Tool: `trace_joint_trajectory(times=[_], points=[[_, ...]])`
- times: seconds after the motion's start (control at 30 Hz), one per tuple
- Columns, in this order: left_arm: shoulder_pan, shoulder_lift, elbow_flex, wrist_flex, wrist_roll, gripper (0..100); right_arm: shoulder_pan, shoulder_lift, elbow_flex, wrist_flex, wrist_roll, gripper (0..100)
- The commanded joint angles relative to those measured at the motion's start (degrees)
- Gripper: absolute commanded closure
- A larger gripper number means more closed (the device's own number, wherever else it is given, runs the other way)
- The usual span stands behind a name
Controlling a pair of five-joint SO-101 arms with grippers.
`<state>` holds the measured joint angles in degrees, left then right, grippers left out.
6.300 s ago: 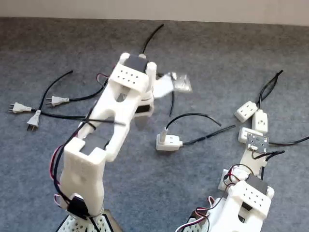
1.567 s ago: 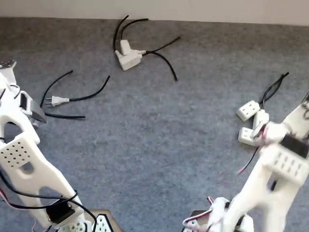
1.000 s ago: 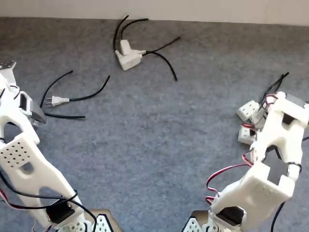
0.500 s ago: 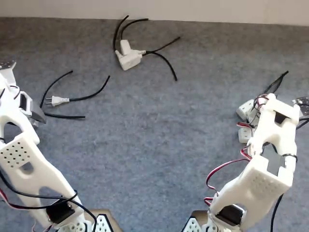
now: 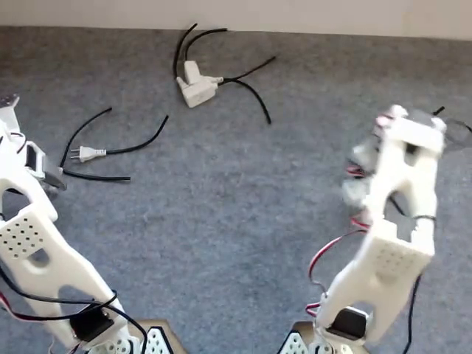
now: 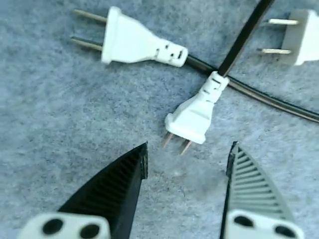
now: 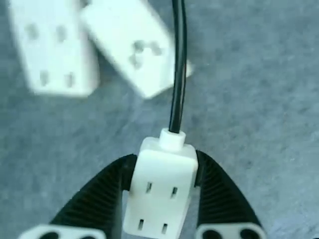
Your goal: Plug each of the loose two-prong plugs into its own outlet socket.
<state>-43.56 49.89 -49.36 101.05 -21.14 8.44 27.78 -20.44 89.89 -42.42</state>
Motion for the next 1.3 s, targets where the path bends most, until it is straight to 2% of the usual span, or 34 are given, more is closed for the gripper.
trace_joint_trajectory(times=[0.0,0.3,0.43,0.5,0.63,0.83,0.9,1.03,1.13,1.2,1.27], points=[[-1.36,-2.95,-0.31,0.18,0.0,74,-12.18,-1.27,-8.04,3.56,-0.26,92.3],[-1.36,-2.95,-0.48,0.18,0.0,74,-38.64,-1.01,-9.89,2.51,-0.62,92.3],[-1.01,-2.95,-0.48,-0.18,0.0,74,-45.58,-0.92,-9.45,-2.07,-0.62,92.3],[-1.01,-2.95,-0.48,-1.67,0.0,74,-46.73,-0.92,-9.45,-3.65,-1.76,92.5],[-1.1,-2.95,-0.22,-3.34,0.0,74,-46.99,0.57,-9.45,-5.05,-12.13,92.2],[-1.01,-2.95,-0.22,-3.43,0.0,74,-50.68,14.29,-13.49,-7.08,-18.11,92.0],[-1.01,-2.95,-0.22,-3.43,0.0,73,-52.18,18.95,-18.68,-6.73,-18.02,89.6],[0.04,-2.95,-0.22,-3.43,-0.44,73,-53.32,24.48,-33.01,-1.45,-17.76,78.2],[2.42,-2.95,-0.22,-3.08,-4.31,73,-52.97,25.54,-44.44,5.49,-16.97,73.0],[4.26,-2.95,-0.22,-3.08,-5.1,73,-52.09,25.54,-52.18,9.1,-12.48,72.8],[5.93,-2.95,-0.48,-3.43,-5.27,73,-51.3,25.27,-59.91,11.21,-4.92,72.8]])
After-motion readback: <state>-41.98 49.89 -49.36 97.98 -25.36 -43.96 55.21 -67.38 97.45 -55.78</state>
